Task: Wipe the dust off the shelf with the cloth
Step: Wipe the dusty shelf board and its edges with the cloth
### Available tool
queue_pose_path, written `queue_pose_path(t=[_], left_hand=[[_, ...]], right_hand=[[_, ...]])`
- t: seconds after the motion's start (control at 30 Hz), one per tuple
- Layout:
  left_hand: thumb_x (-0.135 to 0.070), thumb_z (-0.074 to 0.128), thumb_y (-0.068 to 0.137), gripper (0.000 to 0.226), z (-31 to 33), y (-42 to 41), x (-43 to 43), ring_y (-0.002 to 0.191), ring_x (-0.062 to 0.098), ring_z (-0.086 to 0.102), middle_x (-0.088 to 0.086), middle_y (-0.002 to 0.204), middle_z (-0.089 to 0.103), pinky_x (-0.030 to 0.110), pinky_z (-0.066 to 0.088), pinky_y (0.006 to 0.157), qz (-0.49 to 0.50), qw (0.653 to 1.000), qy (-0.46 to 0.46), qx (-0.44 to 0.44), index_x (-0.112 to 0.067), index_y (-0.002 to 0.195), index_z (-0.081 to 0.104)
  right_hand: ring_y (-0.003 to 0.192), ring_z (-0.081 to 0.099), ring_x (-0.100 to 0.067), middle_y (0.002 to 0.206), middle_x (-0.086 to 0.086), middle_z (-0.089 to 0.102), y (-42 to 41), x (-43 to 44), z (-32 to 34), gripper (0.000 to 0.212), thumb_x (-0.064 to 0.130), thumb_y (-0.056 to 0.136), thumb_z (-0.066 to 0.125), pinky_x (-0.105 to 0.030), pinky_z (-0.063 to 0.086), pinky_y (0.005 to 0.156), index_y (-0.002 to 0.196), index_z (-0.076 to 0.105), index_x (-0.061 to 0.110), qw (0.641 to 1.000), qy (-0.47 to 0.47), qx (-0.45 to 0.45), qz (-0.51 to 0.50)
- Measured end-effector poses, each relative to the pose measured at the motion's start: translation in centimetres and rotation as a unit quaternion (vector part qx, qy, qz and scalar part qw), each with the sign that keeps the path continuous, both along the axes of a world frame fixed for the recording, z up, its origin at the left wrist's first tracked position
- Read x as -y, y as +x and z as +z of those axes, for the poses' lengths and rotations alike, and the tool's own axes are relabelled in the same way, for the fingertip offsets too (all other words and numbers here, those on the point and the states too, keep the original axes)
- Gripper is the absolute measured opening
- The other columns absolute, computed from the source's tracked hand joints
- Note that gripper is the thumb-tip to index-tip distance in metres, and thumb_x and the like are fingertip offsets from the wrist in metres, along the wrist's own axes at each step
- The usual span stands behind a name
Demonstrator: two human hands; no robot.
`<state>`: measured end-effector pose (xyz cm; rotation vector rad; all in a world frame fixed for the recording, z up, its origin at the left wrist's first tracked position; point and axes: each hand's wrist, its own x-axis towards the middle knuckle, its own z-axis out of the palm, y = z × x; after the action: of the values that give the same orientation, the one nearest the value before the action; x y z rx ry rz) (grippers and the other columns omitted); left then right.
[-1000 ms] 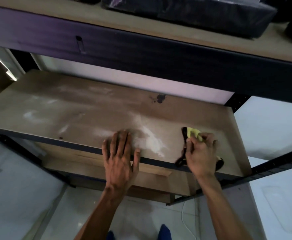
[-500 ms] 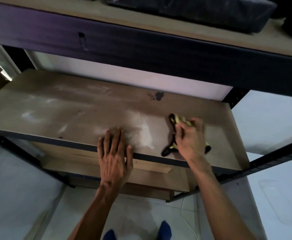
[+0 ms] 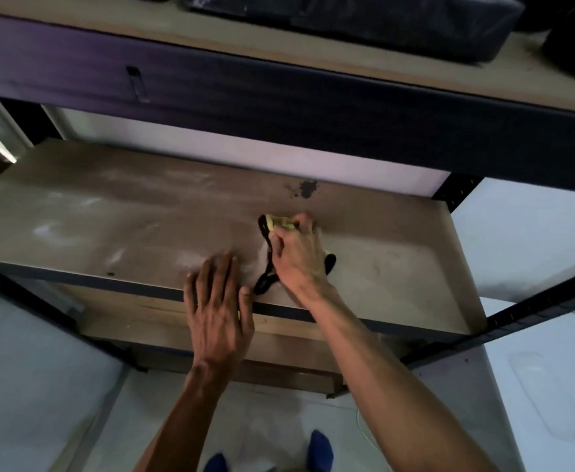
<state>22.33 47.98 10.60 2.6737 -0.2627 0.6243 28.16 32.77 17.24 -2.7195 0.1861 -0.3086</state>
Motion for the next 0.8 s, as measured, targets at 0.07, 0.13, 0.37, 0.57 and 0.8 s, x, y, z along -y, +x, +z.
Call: queue_pose_path(t=[0.07,0.13,0.37,0.57,0.8], left_hand=[[-0.036,0.028,0.104,0.055,-0.1,-0.1,0.0,0.145,0.029,0.039,0.009,0.153,0.049,0.052,0.024,0.120,-0.003,1.000,0.002,-0.001,-0.009,0.146,0.050],[-0.037,0.027,0.104,0.056,-0.4,-0.4,-0.8,0.145,0.028,0.038,0.008,0.154,0.048,0.052,0.024,0.120,0.015,1.000,0.003,-0.007,-0.010,0.147,0.049],[-0.038,0.024,0.106,0.057,-0.2,-0.4,0.2,0.146,0.029,0.038,0.008,0.154,0.048,0.053,0.027,0.119,-0.010,1.000,0.001,-0.005,-0.008,0.146,0.051],[-0.041,0.020,0.106,0.059,0.3,-0.4,-0.3,0.148,0.027,0.035,0.008,0.155,0.046,0.052,0.025,0.120,-0.013,0.999,0.017,-0.030,-0.011,0.148,0.048],[-0.039,0.026,0.104,0.057,-0.2,-0.3,-0.6,0.151,0.025,0.030,0.008,0.158,0.041,0.048,0.020,0.123,-0.011,0.999,0.006,-0.037,-0.010,0.151,0.043]], right_hand=[[0.107,0.050,-0.027,0.124,-0.007,0.043,-0.9,2.4,0.7,0.024,0.032,0.100,0.048,-0.037,0.048,0.096,0.113,0.067,0.025,1.000,0.017,0.021,-0.008],[0.114,0.047,-0.025,0.128,-0.007,0.044,-2.8,4.5,0.7,0.030,0.036,0.101,0.046,-0.034,0.043,0.099,0.123,0.064,0.027,0.999,0.019,0.013,-0.039],[0.115,0.041,-0.027,0.129,-0.010,0.040,-6.4,3.1,-1.0,0.033,0.038,0.100,0.049,-0.033,0.041,0.093,0.127,0.063,0.026,0.997,-0.002,0.000,-0.073],[0.104,0.050,-0.031,0.126,-0.012,0.043,1.7,-1.6,-0.5,0.023,0.030,0.099,0.053,-0.038,0.049,0.094,0.109,0.069,0.018,1.000,0.012,0.017,-0.013],[0.107,0.053,-0.019,0.120,-0.006,0.050,-2.6,6.9,0.9,0.030,0.033,0.095,0.059,-0.036,0.048,0.100,0.118,0.071,0.017,0.987,0.071,0.053,0.136]])
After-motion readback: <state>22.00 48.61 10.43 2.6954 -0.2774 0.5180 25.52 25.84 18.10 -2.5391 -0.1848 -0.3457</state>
